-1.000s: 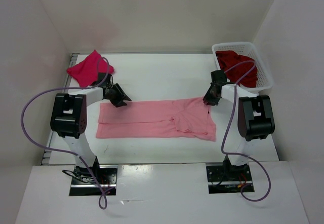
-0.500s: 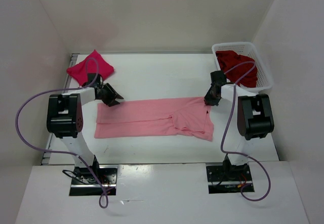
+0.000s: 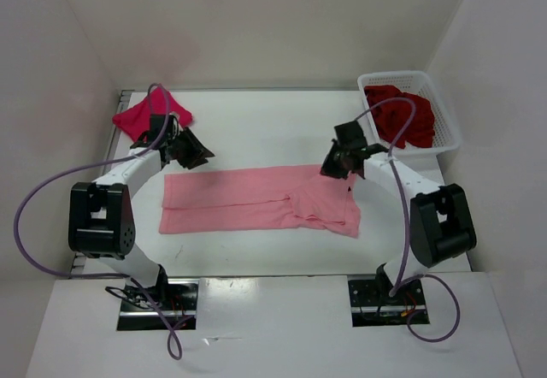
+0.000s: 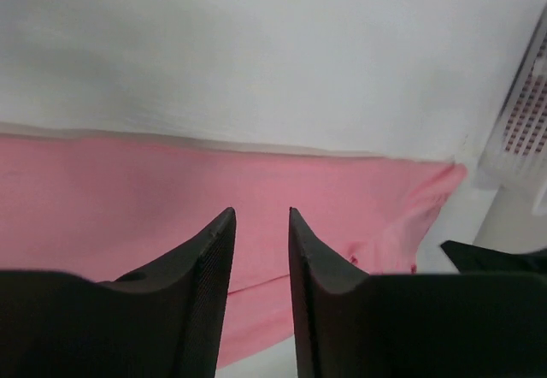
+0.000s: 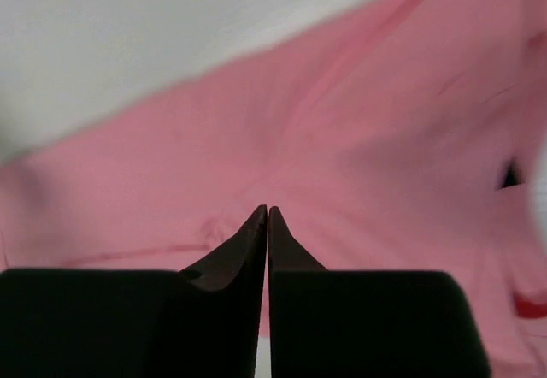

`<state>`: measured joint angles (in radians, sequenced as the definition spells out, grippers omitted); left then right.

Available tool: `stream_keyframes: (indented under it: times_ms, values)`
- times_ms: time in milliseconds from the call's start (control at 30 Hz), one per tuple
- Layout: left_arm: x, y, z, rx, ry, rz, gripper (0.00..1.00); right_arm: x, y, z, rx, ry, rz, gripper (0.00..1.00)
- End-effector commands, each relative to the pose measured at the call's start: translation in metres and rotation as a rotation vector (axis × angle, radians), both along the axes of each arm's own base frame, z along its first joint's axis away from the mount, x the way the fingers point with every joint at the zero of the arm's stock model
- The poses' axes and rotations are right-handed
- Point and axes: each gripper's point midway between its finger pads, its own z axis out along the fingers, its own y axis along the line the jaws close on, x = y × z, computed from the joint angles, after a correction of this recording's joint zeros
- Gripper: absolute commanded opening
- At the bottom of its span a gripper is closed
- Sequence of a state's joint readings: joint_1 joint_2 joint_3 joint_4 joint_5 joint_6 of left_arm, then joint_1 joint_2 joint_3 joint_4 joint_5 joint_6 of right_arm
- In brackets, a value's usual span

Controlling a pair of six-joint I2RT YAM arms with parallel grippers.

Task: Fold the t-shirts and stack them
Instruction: Rotate the tshirt 70 degrees

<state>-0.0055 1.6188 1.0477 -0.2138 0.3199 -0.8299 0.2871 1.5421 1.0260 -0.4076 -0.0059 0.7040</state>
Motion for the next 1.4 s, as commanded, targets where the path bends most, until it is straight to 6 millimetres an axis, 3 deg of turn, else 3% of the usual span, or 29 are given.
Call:
stream_keyframes:
  times_ms: [0, 33, 100, 167, 267, 367, 400, 433, 467, 500, 533, 567, 600, 667, 700, 733, 800, 833, 967, 1000, 1033, 1067, 1100, 1133, 1167, 1200, 1267, 1333, 1367]
  values:
    - [-0.002, -0.021, 0.025, 0.031, -0.082, -0.110, 0.37, -0.049, 0.045, -0.035, 0.089, 0.141, 0.075, 0.03]
    - [-0.005, -0.024, 0.023, 0.036, -0.076, -0.126, 0.27, -0.052, 0.053, -0.039, 0.102, 0.154, 0.071, 0.03]
    - [-0.009, -0.027, 0.031, 0.051, -0.099, -0.152, 0.23, -0.064, 0.059, -0.058, 0.091, 0.207, 0.076, 0.03]
    - [-0.017, -0.036, 0.035, 0.057, -0.111, -0.186, 0.23, -0.064, 0.060, -0.063, 0.094, 0.219, 0.080, 0.03]
    - [-0.024, -0.039, 0.039, 0.063, -0.120, -0.203, 0.23, -0.047, 0.060, -0.067, 0.070, 0.213, 0.055, 0.03]
    - [-0.033, -0.043, 0.040, 0.062, -0.114, -0.228, 0.27, -0.008, 0.064, -0.078, 0.072, 0.216, 0.056, 0.03]
    - [-0.035, -0.043, 0.043, 0.062, -0.117, -0.228, 0.27, 0.028, 0.071, -0.084, 0.074, 0.197, 0.051, 0.02]
    - [-0.037, -0.042, 0.047, 0.067, -0.125, -0.234, 0.28, 0.046, 0.078, -0.086, 0.067, 0.192, 0.064, 0.02]
    - [-0.040, -0.042, 0.047, 0.067, -0.127, -0.234, 0.30, 0.100, 0.094, -0.047, 0.098, 0.088, 0.097, 0.02]
    - [-0.040, -0.042, 0.051, 0.067, -0.138, -0.234, 0.30, 0.118, 0.102, -0.080, 0.079, 0.141, 0.114, 0.02]
    - [-0.044, -0.040, 0.052, 0.070, -0.132, -0.220, 0.33, 0.145, 0.111, -0.070, 0.101, 0.120, 0.131, 0.02]
    - [-0.045, -0.040, 0.055, 0.064, -0.138, -0.214, 0.34, 0.194, 0.133, 0.012, 0.151, -0.037, 0.173, 0.02]
    - [-0.048, -0.040, 0.057, 0.064, -0.133, -0.214, 0.36, 0.204, 0.151, -0.012, 0.147, -0.010, 0.206, 0.02]
    - [-0.052, -0.043, 0.059, 0.056, -0.129, -0.216, 0.45, 0.223, 0.168, 0.041, 0.188, -0.135, 0.245, 0.11]
    - [-0.055, -0.045, 0.063, 0.056, -0.129, -0.211, 0.47, 0.228, 0.181, 0.081, 0.266, -0.237, 0.289, 0.16]
    - [-0.055, -0.043, 0.065, 0.062, -0.138, -0.205, 0.48, 0.210, 0.178, 0.094, 0.272, -0.191, 0.303, 0.25]
    - [-0.056, -0.042, 0.064, 0.063, -0.134, -0.190, 0.53, 0.196, 0.187, 0.120, 0.179, -0.287, 0.355, 0.40]
    - [-0.056, -0.042, 0.064, 0.063, -0.134, -0.190, 0.55, 0.177, 0.181, 0.136, 0.150, -0.298, 0.365, 0.51]
    - [-0.056, -0.038, 0.060, 0.065, -0.113, -0.179, 0.57, 0.135, 0.165, 0.168, 0.185, -0.370, 0.388, 0.62]
    - [-0.053, -0.034, 0.064, 0.058, -0.122, -0.170, 0.57, 0.119, 0.168, 0.165, 0.209, -0.356, 0.407, 0.62]
    - [-0.053, -0.034, 0.064, 0.065, -0.127, -0.179, 0.57, 0.090, 0.170, 0.142, 0.216, -0.291, 0.432, 0.60]
    - [-0.053, -0.029, 0.062, 0.076, -0.123, -0.177, 0.57, 0.074, 0.177, 0.131, 0.229, -0.260, 0.466, 0.38]
    - [-0.052, -0.025, 0.058, 0.077, -0.112, -0.167, 0.55, 0.055, 0.182, 0.097, 0.231, -0.186, 0.468, 0.26]
    - [-0.052, -0.021, 0.057, 0.088, -0.108, -0.170, 0.48, 0.029, 0.204, 0.085, 0.248, -0.158, 0.521, 0.03]
    - [-0.051, -0.017, 0.056, 0.095, -0.112, -0.165, 0.44, 0.015, 0.214, 0.071, 0.257, -0.131, 0.537, 0.00]
    - [-0.053, -0.016, 0.055, 0.095, -0.101, -0.165, 0.40, -0.011, 0.235, 0.048, 0.295, -0.078, 0.567, 0.00]
    - [-0.054, -0.011, 0.053, 0.109, -0.093, -0.156, 0.30, -0.034, 0.253, 0.026, 0.334, -0.017, 0.597, 0.02]
    - [-0.054, -0.005, 0.050, 0.124, -0.084, -0.146, 0.29, -0.051, 0.279, 0.015, 0.363, 0.005, 0.622, 0.19]
    - [-0.054, -0.005, 0.050, 0.130, -0.087, -0.153, 0.27, -0.055, 0.285, 0.010, 0.368, 0.014, 0.627, 0.37]
